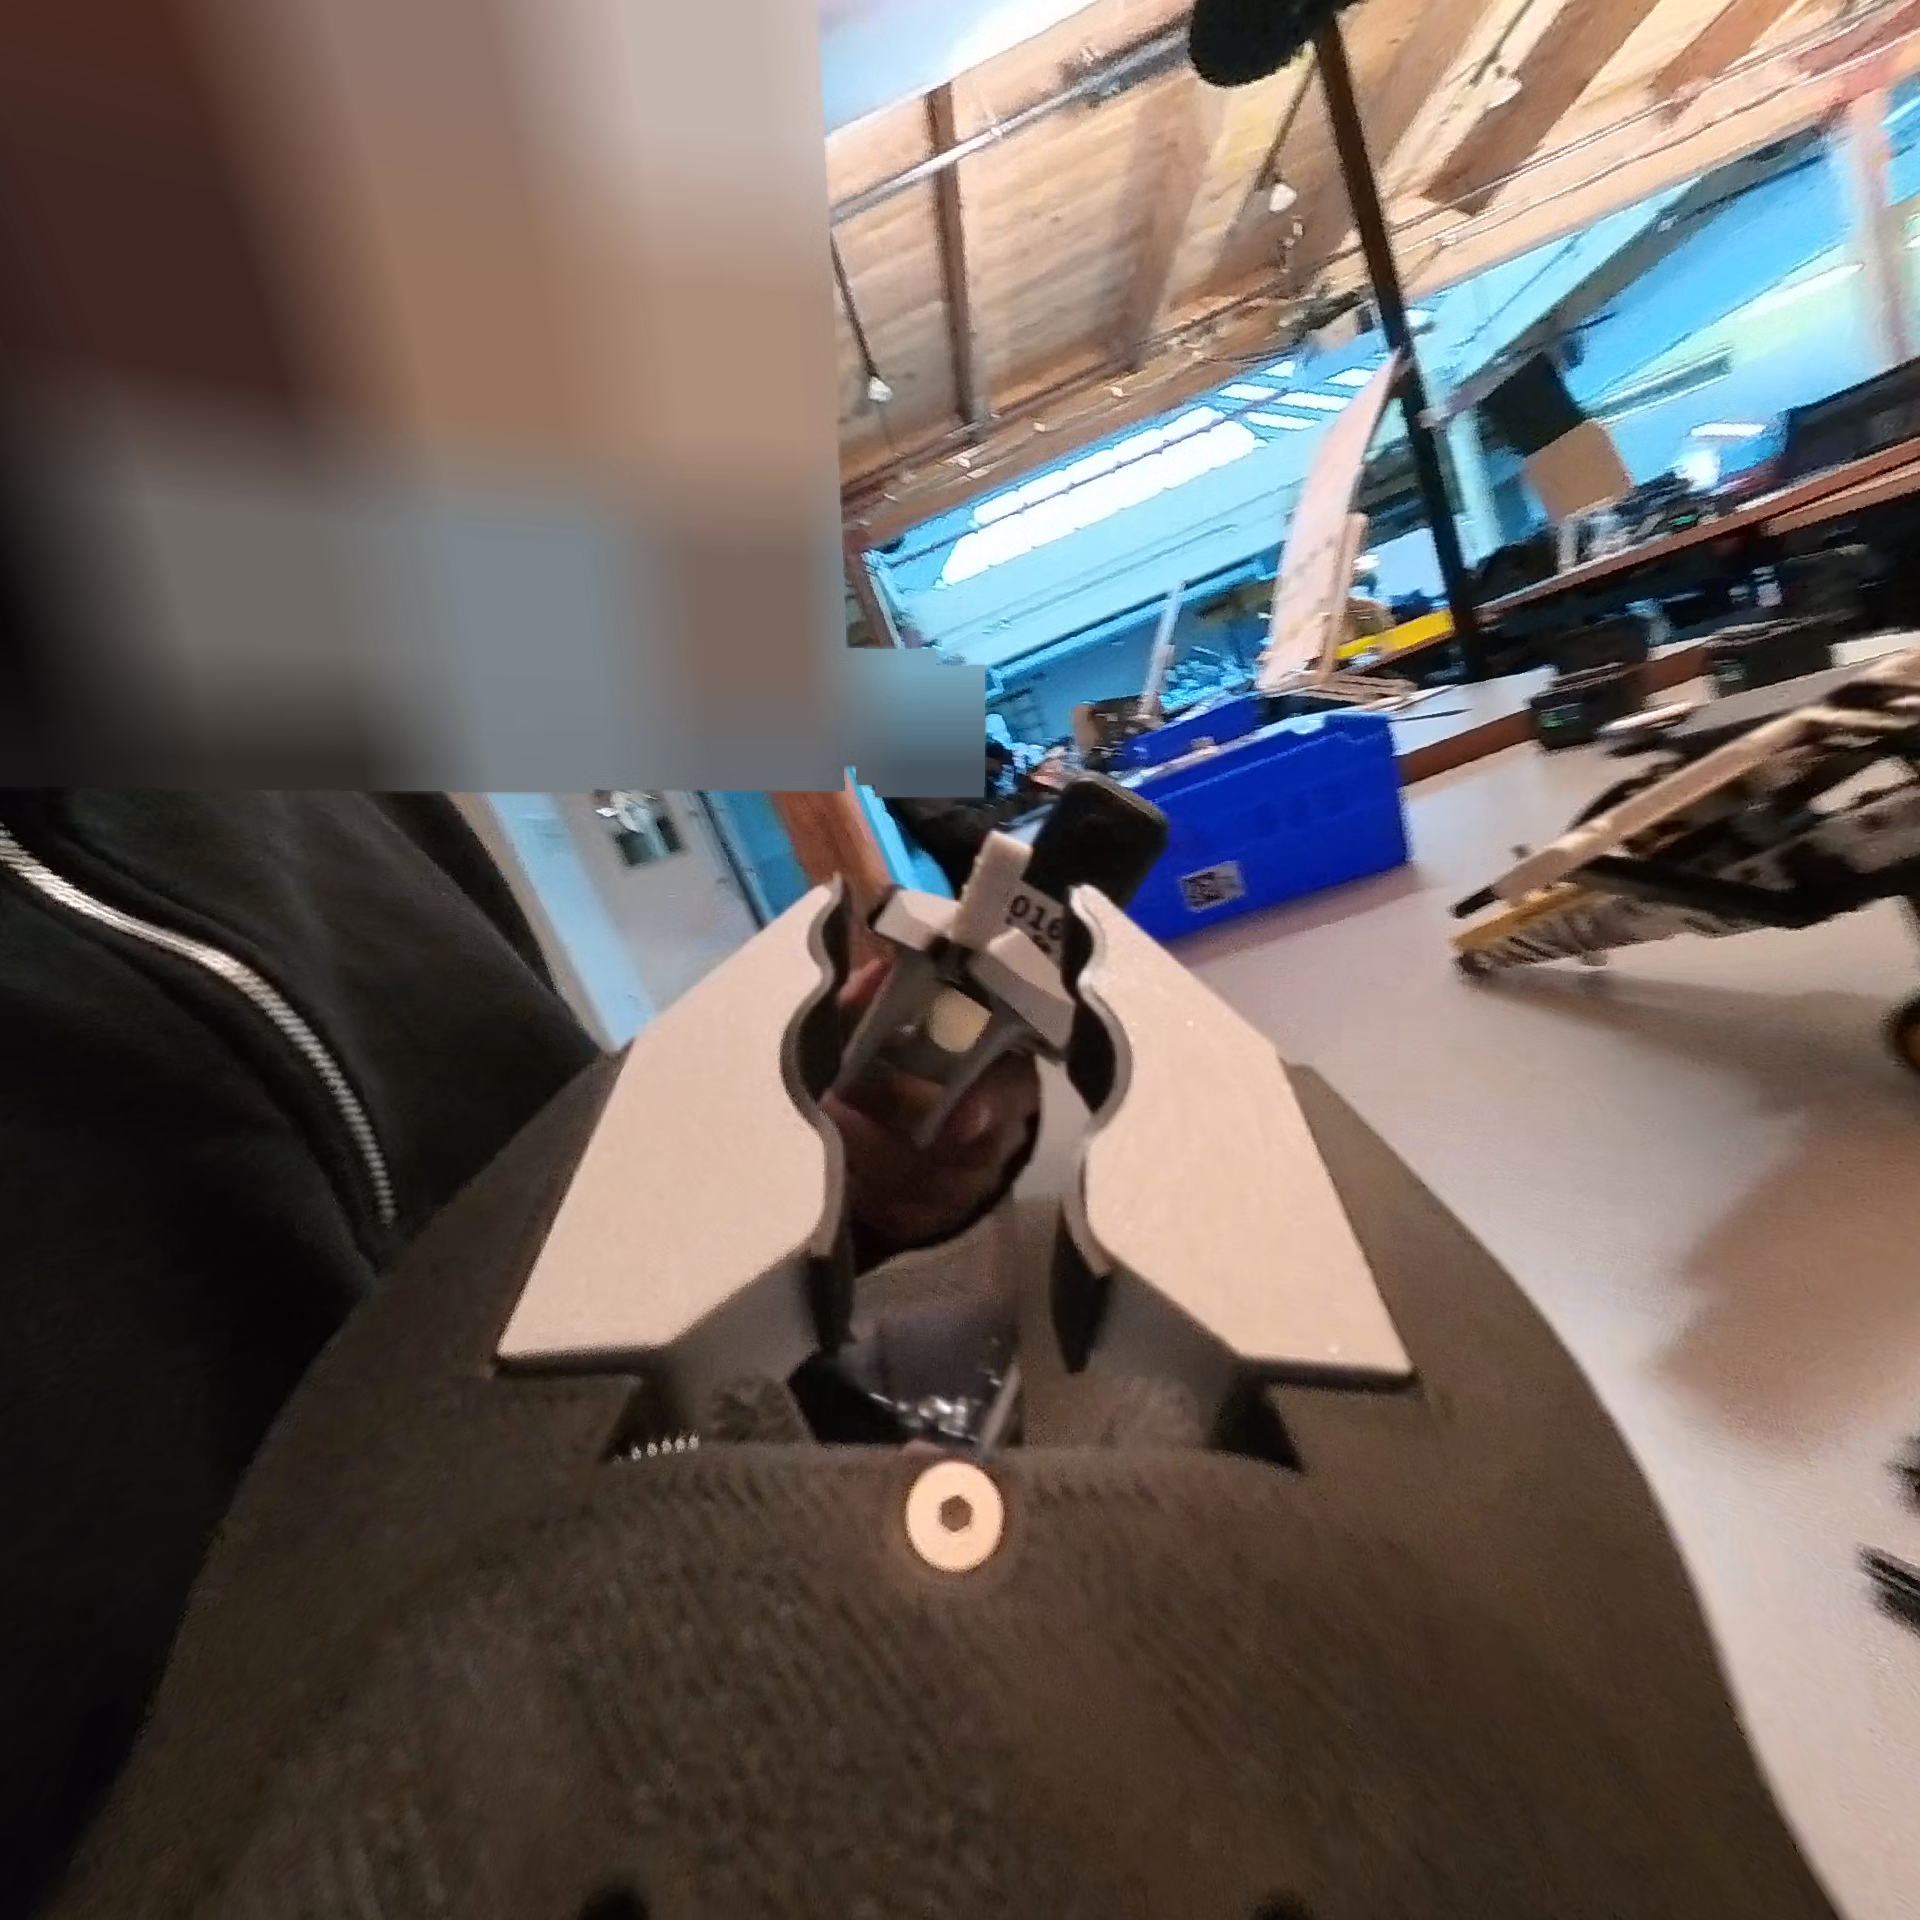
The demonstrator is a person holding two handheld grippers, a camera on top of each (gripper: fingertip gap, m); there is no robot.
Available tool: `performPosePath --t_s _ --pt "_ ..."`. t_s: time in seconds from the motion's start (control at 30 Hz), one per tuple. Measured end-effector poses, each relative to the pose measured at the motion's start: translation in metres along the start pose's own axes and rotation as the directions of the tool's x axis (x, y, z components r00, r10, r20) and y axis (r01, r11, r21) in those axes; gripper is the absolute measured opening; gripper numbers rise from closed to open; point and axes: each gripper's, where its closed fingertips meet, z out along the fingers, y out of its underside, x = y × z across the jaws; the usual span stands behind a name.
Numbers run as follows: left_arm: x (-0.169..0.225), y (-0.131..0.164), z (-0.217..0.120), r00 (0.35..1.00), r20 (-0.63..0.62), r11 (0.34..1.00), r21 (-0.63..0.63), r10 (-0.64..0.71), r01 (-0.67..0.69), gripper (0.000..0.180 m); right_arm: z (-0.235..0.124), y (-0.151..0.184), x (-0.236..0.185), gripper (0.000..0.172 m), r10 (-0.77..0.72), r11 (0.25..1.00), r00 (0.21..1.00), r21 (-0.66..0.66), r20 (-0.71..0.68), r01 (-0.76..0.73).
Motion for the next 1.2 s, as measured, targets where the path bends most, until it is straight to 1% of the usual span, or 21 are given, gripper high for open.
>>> performPosePath --t_s 0.1,0.17,0.23,0.3,0.43,0.57,0.63,0.73,0.87,0.93,0.97,1.07,1.1,1.2 --pt "-0.008 0.005 0.001 0.995 0.075 0.998 -0.031 0.061 -0.058 0.003 0.004 -0.002 -0.001 0.032 0.081 0.996 0.996 0.040 0.045 -0.083" --pt "-0.011 0.008 0.001 0.982 0.128 0.990 -0.063 0.136 -0.128 0.002 0.004 -0.002 0.002 0.023 0.113 0.993 0.992 0.039 0.049 -0.115" --pt "-0.009 0.012 0.003 0.970 0.144 0.978 -0.106 0.194 -0.180 0.003 0.004 -0.001 0.001 0.016 0.134 0.990 0.989 0.026 0.063 -0.136" --pt "-0.005 0.014 0.005 0.967 0.128 0.971 -0.123 0.221 -0.206 0.002 0.004 0.000 -0.003 0.010 0.158 0.987 0.983 0.017 0.096 -0.161" --pt "0.001 0.009 0.005 0.980 0.082 0.982 -0.066 0.182 -0.177 0.003 0.005 0.003 -0.007 0.012 0.190 0.982 0.974 -0.011 0.125 -0.190" --pt "-0.002 0.014 0.006 0.977 0.099 0.979 -0.099 0.187 -0.177 0.002 0.005 0.005 -0.005 0.006 0.168 0.986 0.980 -0.023 0.106 -0.166" --pt "-0.001 0.015 0.007 0.976 0.101 0.977 -0.107 0.195 -0.184 0.002 0.005 0.005 -0.006 0.006 0.171 0.985 0.978 -0.031 0.117 -0.168" --pt "-0.003 0.014 0.006 0.973 0.116 0.977 -0.101 0.200 -0.189 0.002 0.004 0.006 -0.003 0.005 0.167 0.985 0.981 -0.055 0.101 -0.163" --pt "-0.006 0.012 0.006 0.976 0.123 0.983 -0.068 0.181 -0.173 0.002 0.004 0.005 0.001 0.005 0.125 0.990 0.990 -0.066 0.061 -0.121" --pt "-0.012 0.006 0.007 0.971 0.172 0.986 -0.014 0.165 -0.165 0.004 0.005 -0.001 0.012 0.004 0.097 0.995 0.995 -0.010 -0.019 -0.098" --pt "-0.013 0.002 0.009 0.969 0.186 0.985 0.036 0.162 -0.171 0.005 0.006 -0.007 0.015 0.004 0.128 0.991 0.991 0.046 -0.033 -0.126" --pt "-0.011 -0.008 0.017 0.972 0.185 0.967 0.182 0.144 -0.178 0.006 0.007 -0.020 0.023 0.004 0.241 0.954 0.970 0.186 -0.017 -0.234" --pt "-0.013 -0.011 0.017 0.970 0.197 0.961 0.205 0.144 -0.184 0.006 0.007 -0.021 0.026 0.004 0.267 0.941 0.963 0.222 -0.019 -0.256" --pt "-0.017 -0.014 0.014 0.951 0.257 0.950 0.213 0.169 -0.226 0.007 0.007 -0.020 0.034 0.004 0.374 0.881 0.927 0.311 0.005 -0.357"
